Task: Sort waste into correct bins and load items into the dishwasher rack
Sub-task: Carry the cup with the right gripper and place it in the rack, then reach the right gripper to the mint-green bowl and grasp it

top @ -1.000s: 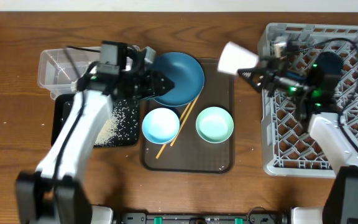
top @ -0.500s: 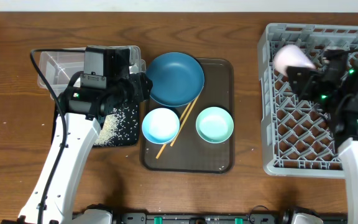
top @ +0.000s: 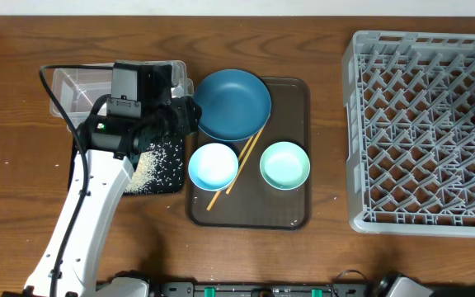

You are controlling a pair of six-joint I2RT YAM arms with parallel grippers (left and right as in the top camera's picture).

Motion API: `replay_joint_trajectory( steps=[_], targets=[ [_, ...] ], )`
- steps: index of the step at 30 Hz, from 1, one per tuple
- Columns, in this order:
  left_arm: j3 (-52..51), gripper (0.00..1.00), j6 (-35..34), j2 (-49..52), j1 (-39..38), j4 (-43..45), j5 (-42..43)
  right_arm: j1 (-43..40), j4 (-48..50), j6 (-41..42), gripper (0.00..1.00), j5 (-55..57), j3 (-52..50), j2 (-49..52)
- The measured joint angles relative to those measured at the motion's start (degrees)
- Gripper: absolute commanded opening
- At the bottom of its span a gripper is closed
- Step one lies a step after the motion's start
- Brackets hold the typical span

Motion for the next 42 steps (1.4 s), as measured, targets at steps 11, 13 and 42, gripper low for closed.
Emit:
replay_joint_trajectory(
  steps=[11, 13, 42],
  targets=[
    [0.0, 0.48, 0.0, 0.0, 0.0, 0.0, -0.2, -11.0, -4.0, 0.1, 0.14, 1.7, 0.0, 10.7],
    [0.0, 0.48, 0.0, 0.0, 0.0, 0.0, -0.2, -11.2, -3.9, 0.1, 0.56, 1.2, 0.0, 11.6],
    [0.0, 0.55, 0.0, 0.0, 0.0, -6.0, -6.6, 12.1, 2.1, -4.2, 0.7, -24.2, 0.1, 3.6]
  ],
)
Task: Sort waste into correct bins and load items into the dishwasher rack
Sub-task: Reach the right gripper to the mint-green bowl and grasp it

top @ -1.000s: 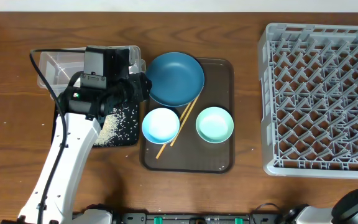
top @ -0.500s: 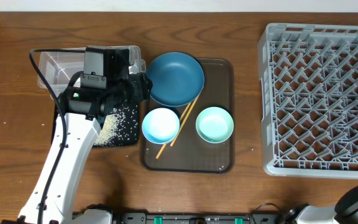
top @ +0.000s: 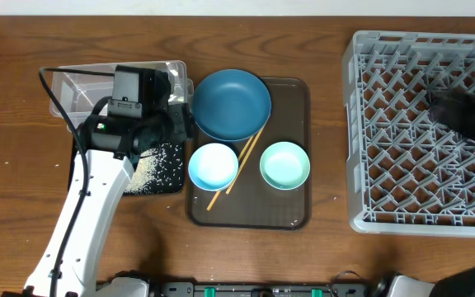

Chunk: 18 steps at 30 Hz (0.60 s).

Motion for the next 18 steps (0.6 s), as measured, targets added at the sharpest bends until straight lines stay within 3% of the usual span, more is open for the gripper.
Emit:
replay_joint_trajectory(
  steps=[9, 17, 18],
  targets=[
    [0.0, 0.55, -0.6, 0.0, 0.0, -5.4, -7.0, 24.6, 0.7, -5.3, 0.69, 1.4, 0.0, 5.2],
    [0.0, 0.56, -0.7, 0.0, 0.0, -6.0, -8.6, 35.6, 0.6, -6.0, 0.63, 4.3, 0.0, 16.8],
    [0.0, 0.56, -0.6, 0.0, 0.0, -6.0, -8.7, 36.5, 0.5, -6.0, 0.58, 4.7, 0.0, 18.3]
  ],
)
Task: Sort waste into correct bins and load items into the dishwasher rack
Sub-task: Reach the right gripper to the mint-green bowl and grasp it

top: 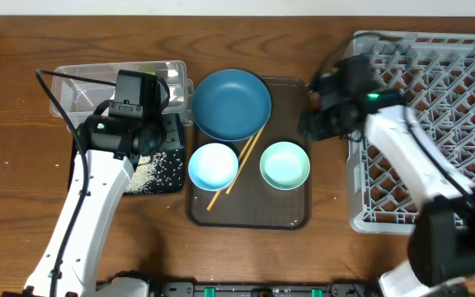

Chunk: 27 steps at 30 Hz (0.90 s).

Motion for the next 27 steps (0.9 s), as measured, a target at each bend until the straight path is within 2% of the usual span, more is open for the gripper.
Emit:
replay_joint_trajectory(
  steps=[6, 9, 11, 14, 27],
  targets=[
    [0.0, 0.56, 0.0, 0.0, 0.0, 0.0, -0.2, 2.8, -1.8, -0.1, 0.32, 0.9, 0.0, 6.7],
    [0.0, 0.57, 0.0, 0.0, 0.0, 0.0, -0.2, 3.2, -2.0, 0.0, 0.15, 1.0, 0.0, 7.8],
    [0.0, 0.57, 0.0, 0.0, 0.0, 0.0, -0.2, 3.2, -1.9, 0.0, 0.12, 1.2, 0.0, 7.8],
    [0.0, 0.57, 0.0, 0.0, 0.0, 0.0, -0.2, 3.2, -2.1, -0.1, 0.01, 1.7, 0.0, 7.8],
    [0.0, 0.57, 0.0, 0.0, 0.0, 0.0, -0.2, 2.0, -5.9, 0.1, 0.01, 4.9, 2.7, 7.1]
  ],
)
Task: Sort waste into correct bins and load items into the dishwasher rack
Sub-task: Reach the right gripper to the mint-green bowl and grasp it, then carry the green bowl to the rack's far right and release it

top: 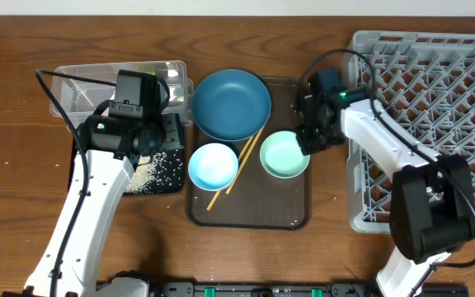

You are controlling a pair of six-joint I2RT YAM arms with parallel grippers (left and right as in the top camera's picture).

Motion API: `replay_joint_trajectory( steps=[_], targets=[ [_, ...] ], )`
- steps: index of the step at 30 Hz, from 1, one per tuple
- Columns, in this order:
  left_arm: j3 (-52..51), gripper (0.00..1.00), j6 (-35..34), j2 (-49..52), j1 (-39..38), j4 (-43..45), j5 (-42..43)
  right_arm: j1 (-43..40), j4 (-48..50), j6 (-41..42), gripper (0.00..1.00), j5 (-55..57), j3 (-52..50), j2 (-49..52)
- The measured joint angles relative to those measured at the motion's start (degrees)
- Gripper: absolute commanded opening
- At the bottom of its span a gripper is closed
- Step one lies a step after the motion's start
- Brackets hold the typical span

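A brown tray [291, 210] holds a dark blue bowl [231, 103], a light blue bowl [213, 165], a mint green bowl [280, 161] and a pair of wooden chopsticks [236, 169]. The grey dishwasher rack [427, 124] stands at the right with nothing in it. My right gripper [310, 139] hangs over the mint bowl's right rim; its fingers are too dark to read. Left of the tray, my left gripper [159, 132] hovers between the two bins, with its fingers hidden under the wrist.
A clear plastic bin [81, 82] sits at the back left. In front of it is a black bin [167, 169] with white grains scattered in it. The right arm's link crosses the rack's left wall.
My right gripper has moved down and left from the tray's right edge to the mint bowl's right rim. The left arm and all the dishes stay where they were.
At first my left gripper was at the dark blue bowl's left rim and the right arm was barely in view. Then the left drew back over the bins and the right blurred over the rack. The right then reached the tray's edge, and now the mint bowl.
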Motion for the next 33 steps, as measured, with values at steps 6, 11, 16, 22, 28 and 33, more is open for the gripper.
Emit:
replay_joint_trajectory(
  steps=[6, 11, 16, 22, 28, 33],
  targets=[
    [0.0, 0.57, 0.0, 0.0, 0.0, 0.1, 0.0, -7.1, 3.1, 0.0, 0.01, 10.1, 6.2, -7.6],
    [0.0, 0.57, 0.0, 0.0, 0.0, 0.2, 0.0, -14.4, 12.5, 0.0, 0.01, 23.8, 8.4, -15.3],
    [0.0, 0.57, 0.0, 0.0, 0.0, 0.3, 0.0, -21.8, 24.4, -0.9, 0.01, 42.1, 8.8, -16.1],
    [0.0, 0.57, 0.0, 0.0, 0.0, 0.3, 0.0, -29.7, 37.0, -9.4, 0.01, 54.5, 8.8, -11.5],
    [0.0, 0.57, 0.0, 0.0, 0.0, 0.2, 0.0, -36.1, 46.8, -20.7, 0.01, 63.4, 8.7, -3.7],
    [0.0, 0.57, 0.0, 0.0, 0.0, 0.2, -0.1, -40.1, 53.0, -28.8, 0.01, 68.3, 8.7, 2.5]
  ],
)
